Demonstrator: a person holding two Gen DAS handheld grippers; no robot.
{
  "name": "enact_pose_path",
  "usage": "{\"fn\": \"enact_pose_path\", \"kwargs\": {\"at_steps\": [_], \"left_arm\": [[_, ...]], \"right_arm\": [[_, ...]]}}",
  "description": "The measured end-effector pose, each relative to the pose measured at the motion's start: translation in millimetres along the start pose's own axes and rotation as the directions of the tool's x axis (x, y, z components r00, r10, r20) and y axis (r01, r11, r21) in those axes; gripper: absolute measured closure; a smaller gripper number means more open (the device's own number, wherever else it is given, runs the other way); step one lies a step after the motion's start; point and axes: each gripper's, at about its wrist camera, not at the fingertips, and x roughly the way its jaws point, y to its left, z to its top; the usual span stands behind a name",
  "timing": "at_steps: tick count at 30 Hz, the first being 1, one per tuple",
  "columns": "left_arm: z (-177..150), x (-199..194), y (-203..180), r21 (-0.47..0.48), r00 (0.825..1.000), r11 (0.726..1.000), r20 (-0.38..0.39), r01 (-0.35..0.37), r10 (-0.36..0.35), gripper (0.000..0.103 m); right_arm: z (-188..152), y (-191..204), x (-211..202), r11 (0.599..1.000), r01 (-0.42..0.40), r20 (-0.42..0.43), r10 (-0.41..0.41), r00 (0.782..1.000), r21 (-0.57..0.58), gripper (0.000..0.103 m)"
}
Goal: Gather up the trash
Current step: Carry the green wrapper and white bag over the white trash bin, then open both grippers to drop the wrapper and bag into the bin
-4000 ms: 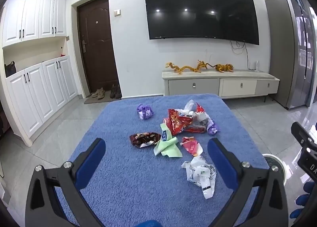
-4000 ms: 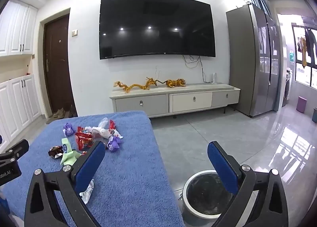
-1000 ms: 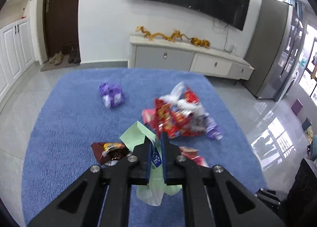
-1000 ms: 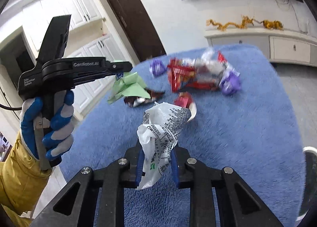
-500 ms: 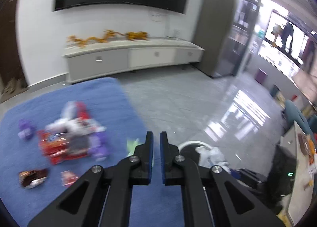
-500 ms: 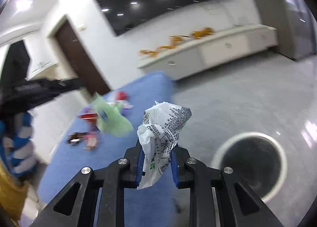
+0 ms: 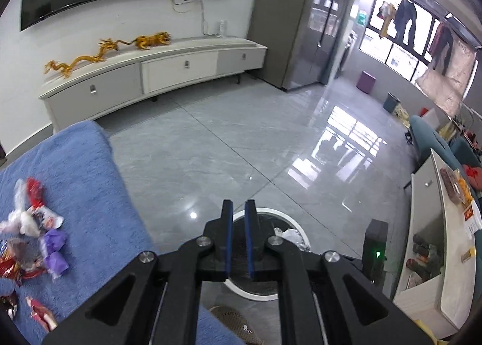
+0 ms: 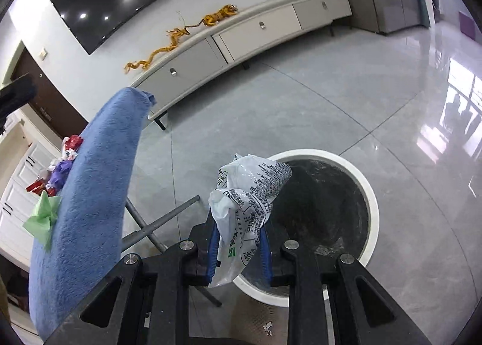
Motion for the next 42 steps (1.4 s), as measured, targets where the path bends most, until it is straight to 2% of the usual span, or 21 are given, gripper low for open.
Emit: {"fn": "enact_pose_path", "kwargs": {"at_steps": [2,4,5,6,8,12,14,16,20,23,25,26,27,28,30,36,41,42], "left_arm": [[-7,-13,15,-0.013,1.000,1.000,0.013,-0.009,0.009,0.093],[-18,-29,32,-0.027,0.999,0.999,0.021,-0.034,0.034,0.083],[-26,-38,42,-0.037,0.999,0.998,0.020,-0.050,0.050,0.069],[-33,-46,50,-0.048,0.998,0.997,0.019,-0.066,0.067,0.050],[-48,-62,69,-0.073,0.994,0.992,0.016,-0.103,0.104,0.041],[-77,-66,92,-0.084,0.987,0.984,-0.048,-0.157,0.153,0.041],[-89,-58,96,-0.074,0.984,0.984,-0.089,-0.161,0.154,0.041],[-94,-49,97,-0.057,0.983,0.987,-0.113,-0.153,0.145,0.041],[-96,-31,96,-0.016,0.976,0.984,-0.134,-0.177,0.173,0.041],[-100,-17,100,0.004,0.958,0.974,-0.179,-0.225,0.222,0.041],[-104,-10,106,-0.012,0.952,0.973,-0.212,-0.230,0.222,0.045],[-109,-9,108,-0.021,0.952,0.974,-0.221,-0.224,0.214,0.059],[-111,-10,110,-0.040,0.958,0.980,-0.222,-0.195,0.181,0.068],[-111,-14,111,-0.059,0.964,0.982,-0.208,-0.180,0.164,0.071],[-111,-19,107,-0.047,0.966,0.981,-0.192,-0.188,0.176,0.082],[-93,-32,97,-0.100,0.983,0.987,-0.148,-0.128,0.112,0.085],[-55,-25,64,-0.100,0.994,0.995,-0.114,-0.015,0.003,0.085],[-48,-21,56,-0.102,0.994,0.995,-0.110,0.011,-0.022,0.085]], "right_arm": [[-1,0,5,1.000,-0.005,-0.010,0.005,1.000,0.005,0.081],[-4,1,9,1.000,-0.007,-0.022,0.007,1.000,0.005,0.081],[-6,0,10,1.000,-0.007,-0.026,0.008,1.000,0.007,0.081],[-7,0,13,1.000,-0.009,-0.028,0.009,1.000,0.009,0.081],[-10,1,13,1.000,-0.010,-0.028,0.010,1.000,0.011,0.081],[-11,-3,11,1.000,-0.006,-0.014,0.006,1.000,0.019,0.081],[-10,-4,10,1.000,0.006,-0.004,-0.005,1.000,0.027,0.081],[-8,-6,9,0.999,0.018,0.005,-0.018,1.000,0.033,0.081],[-11,-8,12,0.998,0.038,0.000,-0.038,0.999,0.049,0.081],[-13,-7,17,0.998,0.046,-0.018,-0.045,0.999,0.046,0.081],[-14,-7,21,0.998,0.047,-0.027,-0.046,0.999,0.041,0.081],[-14,-7,22,0.998,0.048,-0.029,-0.047,0.998,0.039,0.080],[-14,-8,24,0.998,0.049,-0.033,-0.047,0.998,0.037,0.080],[-15,-9,26,0.998,0.050,-0.036,-0.048,0.998,0.037,0.079],[-15,-11,30,0.998,0.053,-0.042,-0.052,0.998,0.041,0.078],[-17,-24,41,0.996,0.063,-0.064,-0.059,0.996,0.065,0.077],[-18,-35,48,0.994,0.075,-0.078,-0.069,0.995,0.080,0.075],[-18,-38,49,0.993,0.080,-0.080,-0.073,0.994,0.084,0.072]]}}
